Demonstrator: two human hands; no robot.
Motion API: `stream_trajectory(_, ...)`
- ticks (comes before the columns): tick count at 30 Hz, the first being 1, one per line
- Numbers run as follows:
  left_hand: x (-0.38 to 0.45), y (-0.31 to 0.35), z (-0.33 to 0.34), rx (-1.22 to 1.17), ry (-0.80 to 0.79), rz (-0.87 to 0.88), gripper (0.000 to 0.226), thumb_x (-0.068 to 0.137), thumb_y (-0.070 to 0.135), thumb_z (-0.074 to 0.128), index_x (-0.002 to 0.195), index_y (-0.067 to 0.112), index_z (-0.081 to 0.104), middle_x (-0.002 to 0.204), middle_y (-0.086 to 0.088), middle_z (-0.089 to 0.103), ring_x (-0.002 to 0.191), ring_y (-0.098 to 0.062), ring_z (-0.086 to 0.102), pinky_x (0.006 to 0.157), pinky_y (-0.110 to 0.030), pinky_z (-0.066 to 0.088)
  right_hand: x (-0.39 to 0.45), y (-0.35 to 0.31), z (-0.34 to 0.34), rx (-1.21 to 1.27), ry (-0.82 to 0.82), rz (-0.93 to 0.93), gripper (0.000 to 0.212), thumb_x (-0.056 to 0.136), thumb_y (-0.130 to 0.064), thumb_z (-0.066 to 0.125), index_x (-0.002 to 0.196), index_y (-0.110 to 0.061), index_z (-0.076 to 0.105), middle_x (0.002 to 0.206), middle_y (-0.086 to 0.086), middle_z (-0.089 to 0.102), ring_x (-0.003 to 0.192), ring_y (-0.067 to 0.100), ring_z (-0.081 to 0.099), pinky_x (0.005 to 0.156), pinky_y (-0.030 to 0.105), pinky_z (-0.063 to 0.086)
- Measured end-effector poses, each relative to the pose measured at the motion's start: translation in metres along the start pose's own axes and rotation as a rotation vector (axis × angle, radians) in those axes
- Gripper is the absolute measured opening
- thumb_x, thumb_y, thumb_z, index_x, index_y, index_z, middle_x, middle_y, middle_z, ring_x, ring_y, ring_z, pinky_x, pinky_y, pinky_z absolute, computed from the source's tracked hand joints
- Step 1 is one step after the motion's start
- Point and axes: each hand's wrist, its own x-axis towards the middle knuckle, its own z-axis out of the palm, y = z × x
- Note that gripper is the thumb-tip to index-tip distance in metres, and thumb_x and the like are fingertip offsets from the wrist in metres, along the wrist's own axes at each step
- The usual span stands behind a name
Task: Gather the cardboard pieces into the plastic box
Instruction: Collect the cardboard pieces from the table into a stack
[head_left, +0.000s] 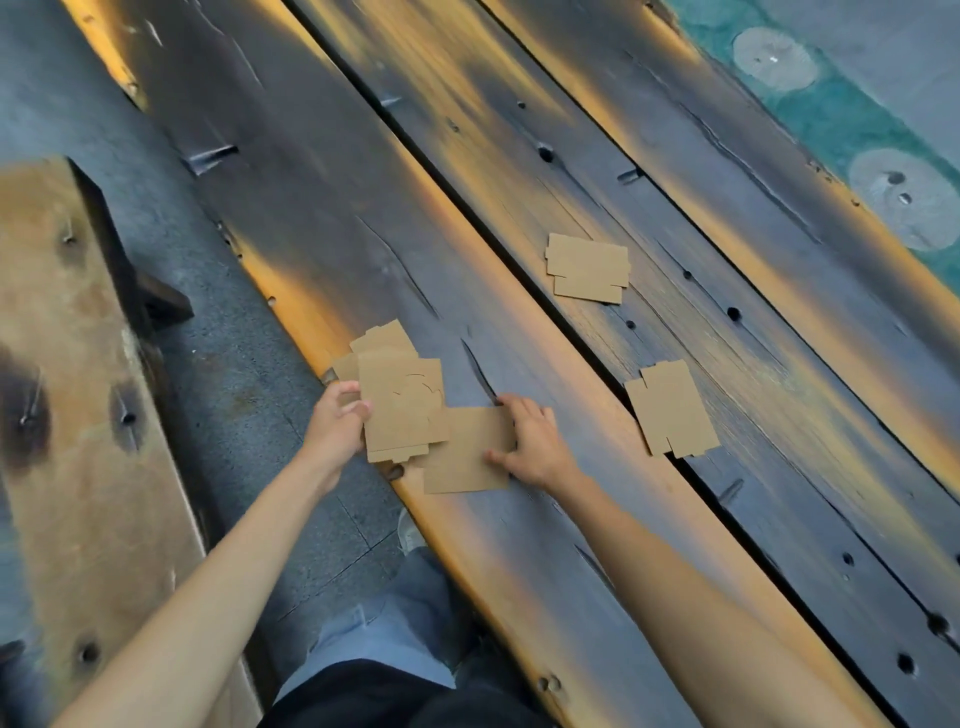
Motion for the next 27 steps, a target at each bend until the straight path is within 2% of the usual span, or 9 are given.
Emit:
stream_trajectory(2,0.004,0.0,-0.01,-0.019,0.01,-0.015,0.03,0.104,0.005,0.047,0.133,0.013,0.047,0.111,-0.01,0.07,0.092,-0.022,0.067,0.084,-0.051,0.057,0.008,-0.007,0.002,-0.07,-0.063,-0.031,0.1,0.075,-0.045,0.083,0.156,-0.03,0.026,0.16,-0.008,0.032,0.137,0.026,0.03,0.108,0.041,0.042)
stream_trajectory(6,0.01,0.0,-0.019,-0.066,0.016,-0.054,0.03,0.104,0.005,0.048,0.132,0.013,0.048,0.112,-0.011,0.07,0.091,-0.022,0.069,0.076,-0.043,0.06,0.011,-0.012,0.011,-0.192,-0.112,-0.025,0.118,0.068,-0.048,0.088,0.159,-0.033,0.016,0.165,-0.011,0.021,0.141,0.026,0.021,0.108,0.046,0.043)
stream_trajectory(11,0.014,0.01,-0.008,-0.107,-0.014,-0.082,0.023,0.104,0.006,0.048,0.123,0.018,0.049,0.112,-0.004,0.071,0.096,-0.018,0.07,0.066,-0.032,0.06,0.004,-0.011,0.015,-0.176,-0.019,0.021,0.113,0.065,-0.045,0.09,0.156,-0.031,0.025,0.148,-0.001,0.039,0.136,0.026,0.026,0.106,0.042,0.038)
stream_trajectory(14,0.015,0.017,-0.001,-0.101,-0.051,-0.078,0.023,0.104,0.006,0.048,0.123,0.018,0.049,0.119,-0.008,0.069,0.107,-0.025,0.068,0.076,-0.04,0.059,0.0,-0.006,0.011,-0.154,0.023,0.104,0.1,0.068,-0.043,0.088,0.151,-0.028,0.033,0.133,0.004,0.047,0.131,0.028,0.031,0.101,0.04,0.037)
stream_trajectory(16,0.015,0.019,0.001,-0.107,-0.066,-0.076,0.027,0.104,0.006,0.048,0.129,0.016,0.047,0.122,-0.01,0.068,0.112,-0.027,0.067,0.08,-0.042,0.059,-0.003,0.001,0.003,-0.074,0.025,0.168,0.082,0.075,-0.036,0.085,0.145,-0.024,0.043,0.129,0.006,0.053,0.128,0.029,0.036,0.1,0.038,0.038)
stream_trajectory(19,0.013,0.022,0.001,-0.144,-0.085,-0.07,0.026,0.104,0.006,0.048,0.128,0.017,0.05,0.118,-0.007,0.072,0.103,-0.021,0.071,0.069,-0.036,0.061,-0.012,0.015,-0.012,0.144,0.009,0.24,0.059,0.086,-0.019,0.079,0.139,-0.013,0.054,0.115,0.008,0.062,0.116,0.028,0.054,0.094,0.032,0.043)
stream_trajectory(21,0.011,0.023,-0.001,-0.168,-0.105,-0.078,0.023,0.105,0.007,0.047,0.122,0.019,0.057,0.113,-0.002,0.074,0.095,-0.014,0.075,0.062,-0.03,0.062,-0.022,0.021,-0.024,0.297,0.001,0.284,0.049,0.089,-0.008,0.076,0.135,-0.005,0.059,0.101,0.006,0.059,0.095,0.022,0.06,0.091,0.031,0.047)
stream_trajectory(25,0.007,0.028,0.001,-0.154,-0.17,-0.072,0.03,0.105,0.01,0.044,0.115,0.025,0.068,0.109,0.002,0.08,0.101,-0.013,0.075,0.067,-0.029,0.062,-0.049,0.027,-0.051,0.616,0.021,0.35,0.024,0.092,0.003,0.069,0.116,-0.003,0.072,0.083,0.0,0.056,0.066,0.004,0.059,0.065,0.011,0.049)
stream_trajectory(27,0.003,0.032,0.008,-0.144,-0.194,-0.066,0.031,0.105,0.01,0.044,0.117,0.024,0.068,0.109,0.004,0.08,0.103,-0.014,0.075,0.067,-0.029,0.062,-0.061,0.024,-0.064,0.749,0.074,0.356,0.019,0.094,0.002,0.067,0.108,-0.006,0.074,0.079,-0.001,0.059,0.064,0.0,0.063,0.063,0.011,0.052)
